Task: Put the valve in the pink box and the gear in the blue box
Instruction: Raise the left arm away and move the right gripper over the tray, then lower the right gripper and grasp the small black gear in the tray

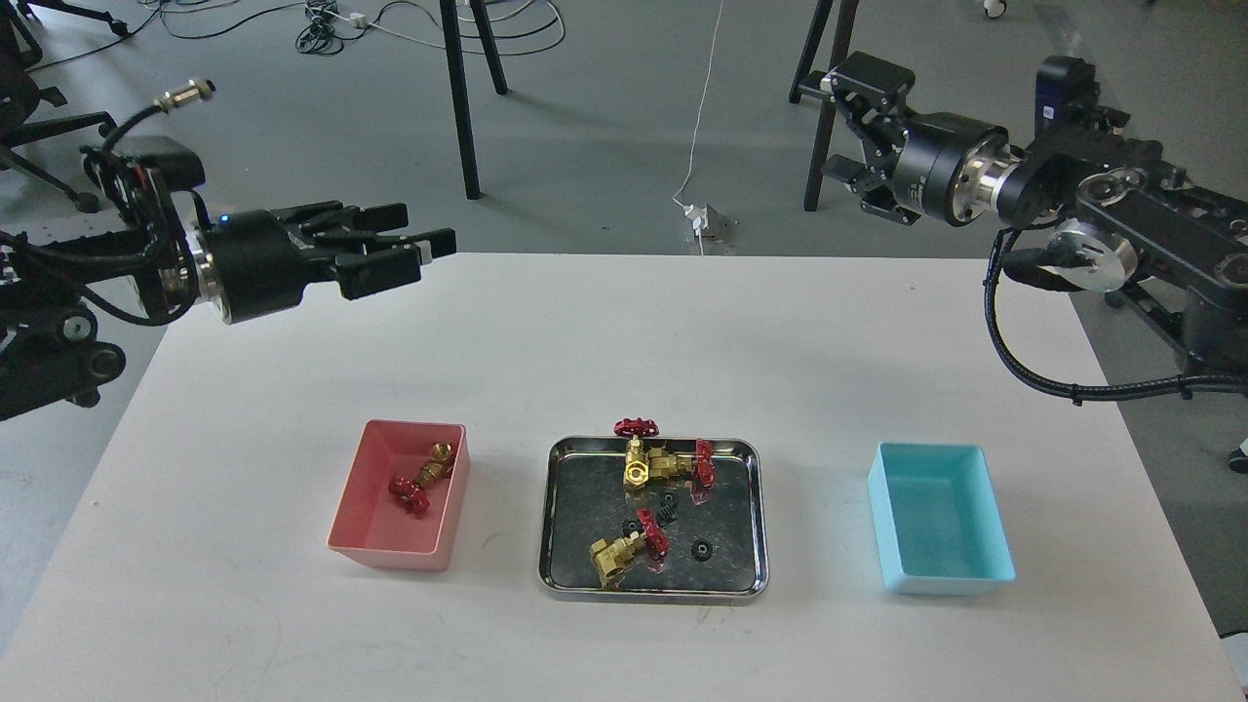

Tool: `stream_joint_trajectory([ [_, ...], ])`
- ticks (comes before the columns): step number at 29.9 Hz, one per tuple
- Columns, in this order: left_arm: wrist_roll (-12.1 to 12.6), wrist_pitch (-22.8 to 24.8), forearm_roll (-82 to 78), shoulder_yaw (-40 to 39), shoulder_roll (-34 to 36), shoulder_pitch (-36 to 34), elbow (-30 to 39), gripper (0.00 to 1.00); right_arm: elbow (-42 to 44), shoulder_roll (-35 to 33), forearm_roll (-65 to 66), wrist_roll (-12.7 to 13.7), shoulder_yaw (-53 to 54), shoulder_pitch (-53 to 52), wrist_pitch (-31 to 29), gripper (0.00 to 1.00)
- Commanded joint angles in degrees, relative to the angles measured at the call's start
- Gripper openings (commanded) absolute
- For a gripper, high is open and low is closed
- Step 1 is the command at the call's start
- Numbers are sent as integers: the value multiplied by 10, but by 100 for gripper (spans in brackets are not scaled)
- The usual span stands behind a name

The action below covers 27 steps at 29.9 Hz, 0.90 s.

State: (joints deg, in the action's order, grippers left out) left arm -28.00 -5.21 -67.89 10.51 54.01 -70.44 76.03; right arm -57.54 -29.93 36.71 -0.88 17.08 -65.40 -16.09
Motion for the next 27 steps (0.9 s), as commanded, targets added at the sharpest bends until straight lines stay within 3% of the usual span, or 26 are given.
stream_joint_trajectory([
  [1, 0, 84, 210, -131, 2, 11, 20, 87, -41, 2, 106, -8, -132, -68, -44, 99],
  [6, 0, 249, 515, -240, -47, 31, 2, 94, -174, 2, 199, -13, -310, -141, -54, 99],
  [9, 0, 291, 584, -273, -80, 48, -22, 95, -220, 31, 263, -25, -416, -186, -58, 99],
  [15, 0, 291, 585, -318, -132, 95, -27, 95, -232, 107, 295, -29, -505, -221, -58, 94],
  [21, 0, 291, 585, -353, -151, 134, -28, 96, -194, 211, 329, -28, -544, -206, -58, 65],
  [27, 0, 292, 585, -368, -151, 148, -28, 96, -163, 265, 332, -25, -586, -200, -58, 59],
])
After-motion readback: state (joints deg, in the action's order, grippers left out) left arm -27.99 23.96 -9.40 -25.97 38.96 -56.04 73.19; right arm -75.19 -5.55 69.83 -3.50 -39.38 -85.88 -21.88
